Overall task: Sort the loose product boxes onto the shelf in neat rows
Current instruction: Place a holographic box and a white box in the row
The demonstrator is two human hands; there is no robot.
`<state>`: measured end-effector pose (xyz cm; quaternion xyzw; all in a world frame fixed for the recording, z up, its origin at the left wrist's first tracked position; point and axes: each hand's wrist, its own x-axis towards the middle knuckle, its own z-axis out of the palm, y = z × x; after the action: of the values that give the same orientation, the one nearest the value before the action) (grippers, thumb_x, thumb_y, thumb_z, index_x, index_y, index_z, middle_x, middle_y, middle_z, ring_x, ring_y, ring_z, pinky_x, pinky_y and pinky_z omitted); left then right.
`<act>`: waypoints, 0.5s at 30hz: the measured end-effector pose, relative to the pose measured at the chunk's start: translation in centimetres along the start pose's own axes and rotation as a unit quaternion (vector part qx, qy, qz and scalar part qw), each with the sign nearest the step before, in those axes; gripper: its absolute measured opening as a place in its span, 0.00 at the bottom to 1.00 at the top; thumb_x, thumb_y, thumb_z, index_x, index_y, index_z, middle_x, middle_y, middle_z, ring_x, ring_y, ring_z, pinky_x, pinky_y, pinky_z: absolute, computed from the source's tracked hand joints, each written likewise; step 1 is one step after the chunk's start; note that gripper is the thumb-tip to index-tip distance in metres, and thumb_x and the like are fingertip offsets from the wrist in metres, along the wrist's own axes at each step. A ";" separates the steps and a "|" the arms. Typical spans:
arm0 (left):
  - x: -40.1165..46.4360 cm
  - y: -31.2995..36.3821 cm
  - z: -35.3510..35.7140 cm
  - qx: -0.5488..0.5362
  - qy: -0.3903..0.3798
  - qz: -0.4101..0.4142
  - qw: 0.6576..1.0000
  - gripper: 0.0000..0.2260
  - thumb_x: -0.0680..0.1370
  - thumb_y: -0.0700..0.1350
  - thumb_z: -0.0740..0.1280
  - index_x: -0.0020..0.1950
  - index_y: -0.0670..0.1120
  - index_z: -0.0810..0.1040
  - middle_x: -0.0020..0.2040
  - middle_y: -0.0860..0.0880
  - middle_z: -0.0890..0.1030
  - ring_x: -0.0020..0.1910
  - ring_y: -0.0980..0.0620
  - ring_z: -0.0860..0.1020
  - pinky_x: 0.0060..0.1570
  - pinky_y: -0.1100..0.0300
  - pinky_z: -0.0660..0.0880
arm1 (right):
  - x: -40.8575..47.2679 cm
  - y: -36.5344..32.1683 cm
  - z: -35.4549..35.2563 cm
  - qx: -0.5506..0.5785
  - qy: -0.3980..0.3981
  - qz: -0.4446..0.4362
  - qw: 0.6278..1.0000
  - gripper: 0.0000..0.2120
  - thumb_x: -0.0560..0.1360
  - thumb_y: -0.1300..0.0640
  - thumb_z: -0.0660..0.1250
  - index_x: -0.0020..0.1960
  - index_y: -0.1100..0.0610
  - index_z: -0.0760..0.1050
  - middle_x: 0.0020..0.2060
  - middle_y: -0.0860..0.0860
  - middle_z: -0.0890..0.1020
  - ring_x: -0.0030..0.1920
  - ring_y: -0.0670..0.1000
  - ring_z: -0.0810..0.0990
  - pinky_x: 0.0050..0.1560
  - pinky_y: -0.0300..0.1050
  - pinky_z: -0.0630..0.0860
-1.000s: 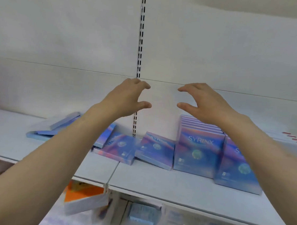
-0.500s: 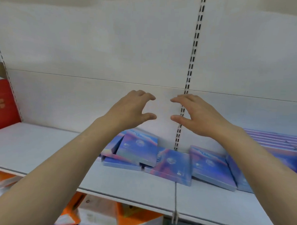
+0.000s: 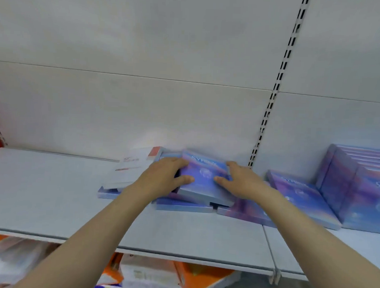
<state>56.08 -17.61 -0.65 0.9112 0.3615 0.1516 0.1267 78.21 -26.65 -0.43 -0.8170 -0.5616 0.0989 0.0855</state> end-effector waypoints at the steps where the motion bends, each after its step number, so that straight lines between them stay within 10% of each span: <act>1: -0.2 -0.4 0.7 -0.008 -0.007 -0.007 1.000 0.26 0.77 0.63 0.61 0.71 0.52 0.71 0.69 0.54 0.73 0.69 0.51 0.70 0.65 0.54 0.68 | 0.2 0.0 0.6 0.010 -0.006 0.027 1.000 0.36 0.77 0.34 0.59 0.74 0.57 0.60 0.68 0.58 0.74 0.66 0.60 0.73 0.60 0.50 0.72; 4: -0.8 -0.9 1.6 0.016 -0.006 -0.003 1.000 0.28 0.75 0.67 0.57 0.66 0.50 0.75 0.65 0.49 0.76 0.65 0.48 0.73 0.61 0.52 0.71 | 0.7 -0.5 1.2 0.232 0.006 0.081 0.969 0.36 0.76 0.38 0.66 0.75 0.58 0.61 0.67 0.55 0.74 0.65 0.56 0.74 0.56 0.45 0.71; 8: -0.9 -1.5 1.4 -0.010 0.018 0.013 1.000 0.24 0.77 0.61 0.63 0.70 0.52 0.72 0.66 0.48 0.75 0.68 0.48 0.70 0.63 0.55 0.68 | 1.2 -1.2 0.6 0.602 0.042 0.145 0.784 0.19 0.75 0.61 0.72 0.63 0.67 0.75 0.53 0.60 0.83 0.46 0.57 0.83 0.52 0.53 0.80; 15: -1.3 -7.8 -1.0 -0.073 0.176 -0.159 0.969 0.31 0.74 0.67 0.62 0.71 0.50 0.71 0.68 0.47 0.76 0.67 0.45 0.72 0.64 0.49 0.71 | -1.2 -2.9 -2.7 0.644 0.129 0.033 0.754 0.07 0.76 0.64 0.69 0.53 0.58 0.80 0.42 0.52 0.86 0.36 0.48 0.84 0.46 0.50 0.79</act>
<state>49.94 -12.85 -2.63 0.7894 0.5063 0.3132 0.1498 75.84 -26.82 2.97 -0.5920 -0.3218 0.3333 0.6595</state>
